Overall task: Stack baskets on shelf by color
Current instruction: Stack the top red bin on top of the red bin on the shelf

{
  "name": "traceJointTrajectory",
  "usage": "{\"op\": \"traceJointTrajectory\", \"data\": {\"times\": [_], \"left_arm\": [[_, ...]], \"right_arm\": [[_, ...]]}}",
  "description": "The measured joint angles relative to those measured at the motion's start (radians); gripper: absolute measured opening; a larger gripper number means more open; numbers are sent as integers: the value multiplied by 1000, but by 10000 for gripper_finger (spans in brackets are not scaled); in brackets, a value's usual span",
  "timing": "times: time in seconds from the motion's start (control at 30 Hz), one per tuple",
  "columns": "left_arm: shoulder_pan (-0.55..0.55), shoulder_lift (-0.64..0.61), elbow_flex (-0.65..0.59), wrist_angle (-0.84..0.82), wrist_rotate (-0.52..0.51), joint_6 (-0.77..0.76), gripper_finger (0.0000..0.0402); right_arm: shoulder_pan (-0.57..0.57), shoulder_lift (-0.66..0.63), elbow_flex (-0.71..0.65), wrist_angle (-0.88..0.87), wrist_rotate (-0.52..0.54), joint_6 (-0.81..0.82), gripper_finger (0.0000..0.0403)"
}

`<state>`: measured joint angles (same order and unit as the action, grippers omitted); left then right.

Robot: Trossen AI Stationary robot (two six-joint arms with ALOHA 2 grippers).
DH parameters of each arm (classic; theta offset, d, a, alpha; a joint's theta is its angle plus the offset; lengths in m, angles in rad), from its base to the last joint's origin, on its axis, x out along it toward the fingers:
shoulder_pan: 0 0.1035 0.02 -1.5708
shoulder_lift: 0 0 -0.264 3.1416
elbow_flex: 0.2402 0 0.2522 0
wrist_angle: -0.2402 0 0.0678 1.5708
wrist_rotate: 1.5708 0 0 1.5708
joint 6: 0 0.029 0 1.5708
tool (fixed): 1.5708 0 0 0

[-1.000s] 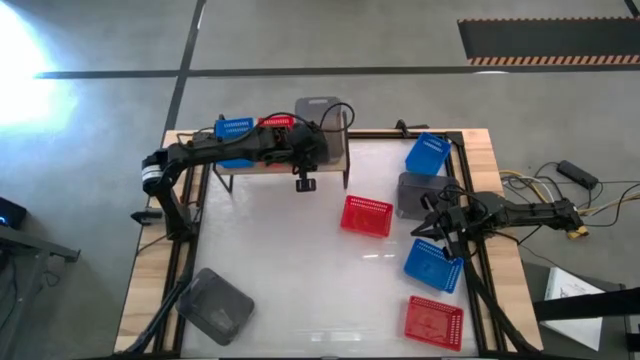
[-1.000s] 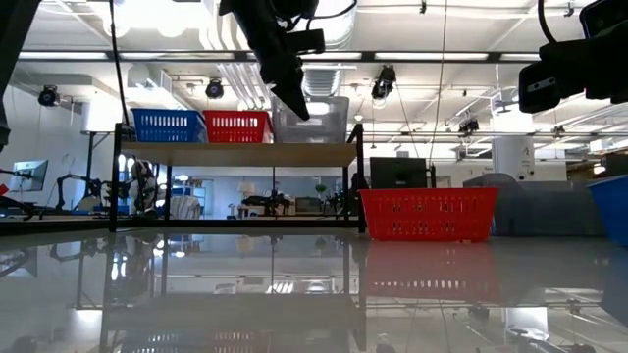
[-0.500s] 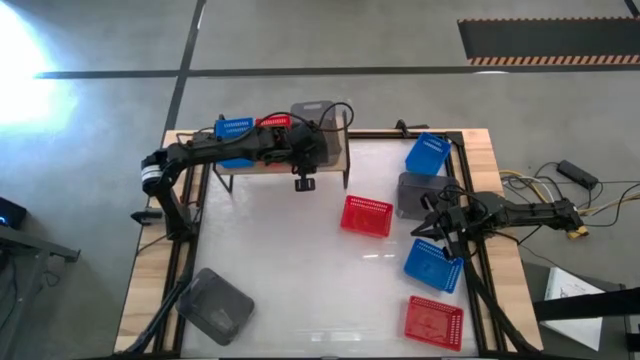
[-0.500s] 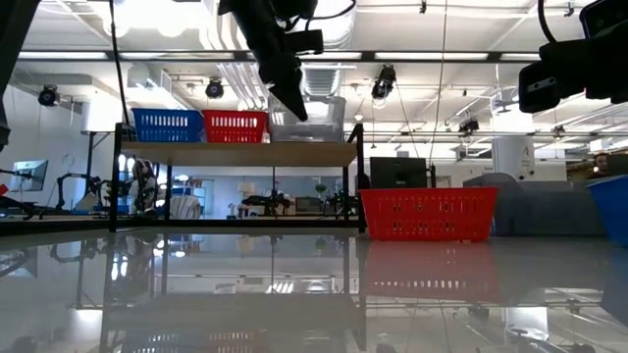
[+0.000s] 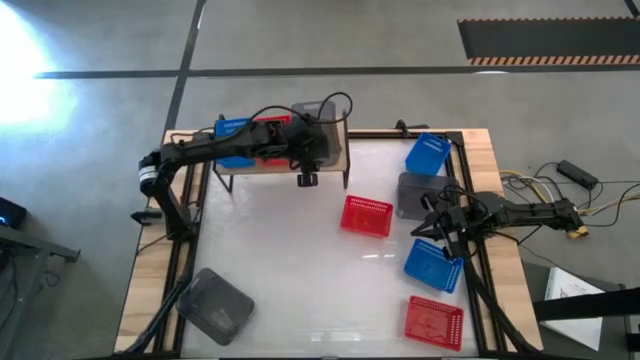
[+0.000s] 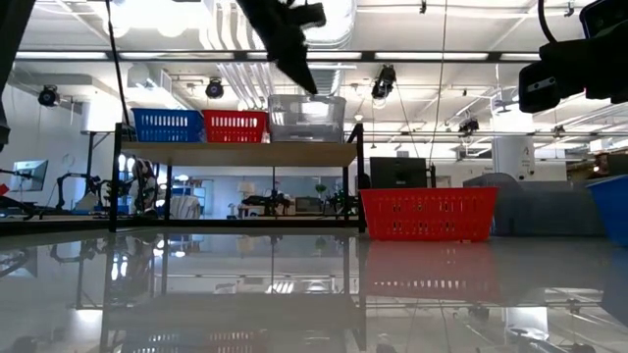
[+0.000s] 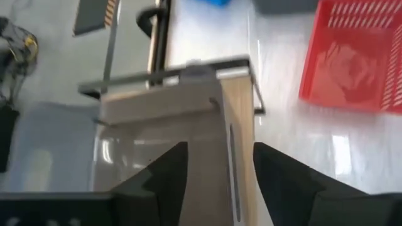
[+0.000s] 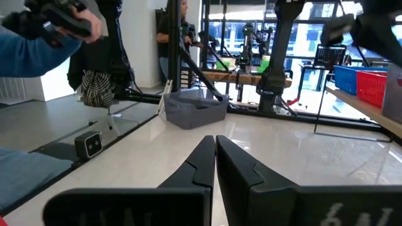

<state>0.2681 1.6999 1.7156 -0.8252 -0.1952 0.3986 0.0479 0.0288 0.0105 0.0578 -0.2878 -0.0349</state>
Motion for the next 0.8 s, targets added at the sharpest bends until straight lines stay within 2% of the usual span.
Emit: {"op": "traceJointTrajectory", "data": {"times": [0.17,0.27,0.37,0.47,0.6,0.8], "left_arm": [[-66,-29,32,5,0,-98,169],[-147,-41,19,4,-1,-173,165],[-257,-49,-33,28,-3,-226,159],[-371,-48,-130,126,-52,-307,152],[-518,-48,-330,456,-140,-367,148],[-674,-37,-666,1170,-228,-366,148]], "right_arm": [[0,0,0,0,0,0,9],[0,0,0,0,0,-1,9],[0,0,0,0,0,-1,9],[0,0,0,0,0,0,9],[0,0,0,0,0,0,9],[0,0,0,0,0,0,9]]}}
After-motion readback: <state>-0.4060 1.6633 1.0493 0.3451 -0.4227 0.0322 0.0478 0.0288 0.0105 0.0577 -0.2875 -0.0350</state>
